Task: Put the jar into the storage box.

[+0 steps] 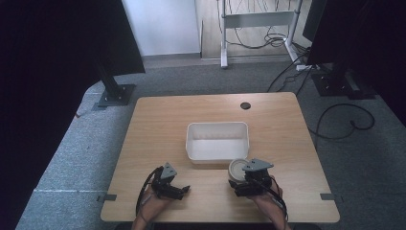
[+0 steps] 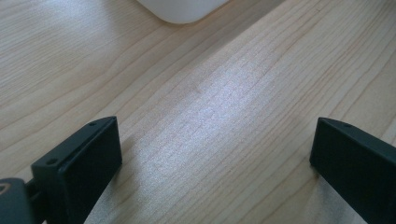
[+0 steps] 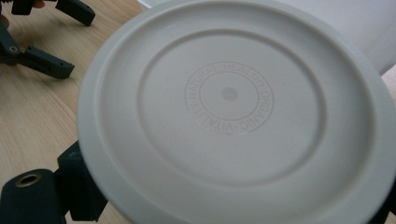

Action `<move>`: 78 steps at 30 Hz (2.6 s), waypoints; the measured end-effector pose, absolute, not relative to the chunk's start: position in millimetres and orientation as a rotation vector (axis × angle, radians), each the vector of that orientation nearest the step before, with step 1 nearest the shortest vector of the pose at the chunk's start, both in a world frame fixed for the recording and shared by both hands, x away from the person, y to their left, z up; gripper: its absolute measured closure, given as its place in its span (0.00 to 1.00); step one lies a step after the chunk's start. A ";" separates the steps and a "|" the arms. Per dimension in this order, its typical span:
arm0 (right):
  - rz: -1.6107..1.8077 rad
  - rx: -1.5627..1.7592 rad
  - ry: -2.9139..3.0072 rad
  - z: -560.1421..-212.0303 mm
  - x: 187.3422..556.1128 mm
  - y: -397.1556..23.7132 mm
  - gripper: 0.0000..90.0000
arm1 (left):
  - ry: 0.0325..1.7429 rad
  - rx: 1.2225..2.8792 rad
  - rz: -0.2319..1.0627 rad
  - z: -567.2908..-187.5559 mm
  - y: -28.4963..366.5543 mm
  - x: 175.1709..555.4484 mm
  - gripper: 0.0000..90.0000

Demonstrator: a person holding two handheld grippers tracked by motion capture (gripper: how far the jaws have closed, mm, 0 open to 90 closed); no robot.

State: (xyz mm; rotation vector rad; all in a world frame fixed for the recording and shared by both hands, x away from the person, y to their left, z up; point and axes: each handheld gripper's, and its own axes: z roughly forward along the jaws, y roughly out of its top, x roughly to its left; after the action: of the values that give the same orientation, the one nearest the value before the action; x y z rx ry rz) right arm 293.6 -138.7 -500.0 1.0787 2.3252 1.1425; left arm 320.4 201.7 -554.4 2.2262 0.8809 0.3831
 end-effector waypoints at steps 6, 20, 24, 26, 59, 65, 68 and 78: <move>1.145 1.071 2.327 -497.7 297.8 -133.1 0.11 | 0.881 2.226 0.383 -554.4 201.8 320.4 0.02; 1.181 1.044 2.326 -487.8 311.8 -115.6 0.11 | 0.880 2.227 0.383 -554.3 201.8 320.4 0.02; 1.188 1.039 2.326 -485.9 316.3 -111.2 0.11 | 0.881 2.226 0.383 -554.4 201.8 320.4 0.02; 1.188 1.036 2.329 -485.1 318.8 -109.1 0.11 | 0.881 2.226 0.383 -554.4 201.7 320.4 0.02; 1.149 1.039 2.315 -478.6 362.0 -76.9 0.11 | 0.881 2.225 0.383 -554.4 201.7 320.4 0.02; 1.140 1.033 2.319 -479.4 367.7 -70.1 0.11 | 0.880 2.226 0.384 -554.4 201.7 320.4 0.02; 1.139 1.037 2.316 -480.1 371.3 -67.0 0.11 | 0.880 2.227 0.384 -554.3 201.8 320.4 0.02; 1.142 1.042 2.316 -481.7 381.9 -58.4 0.11 | 0.880 2.227 0.384 -554.3 201.8 320.4 0.02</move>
State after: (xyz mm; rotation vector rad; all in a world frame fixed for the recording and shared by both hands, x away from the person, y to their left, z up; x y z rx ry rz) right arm 381.9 -58.4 -481.7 1.0423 2.3160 1.1417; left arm 320.4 201.8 -554.3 2.2265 0.8805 0.3840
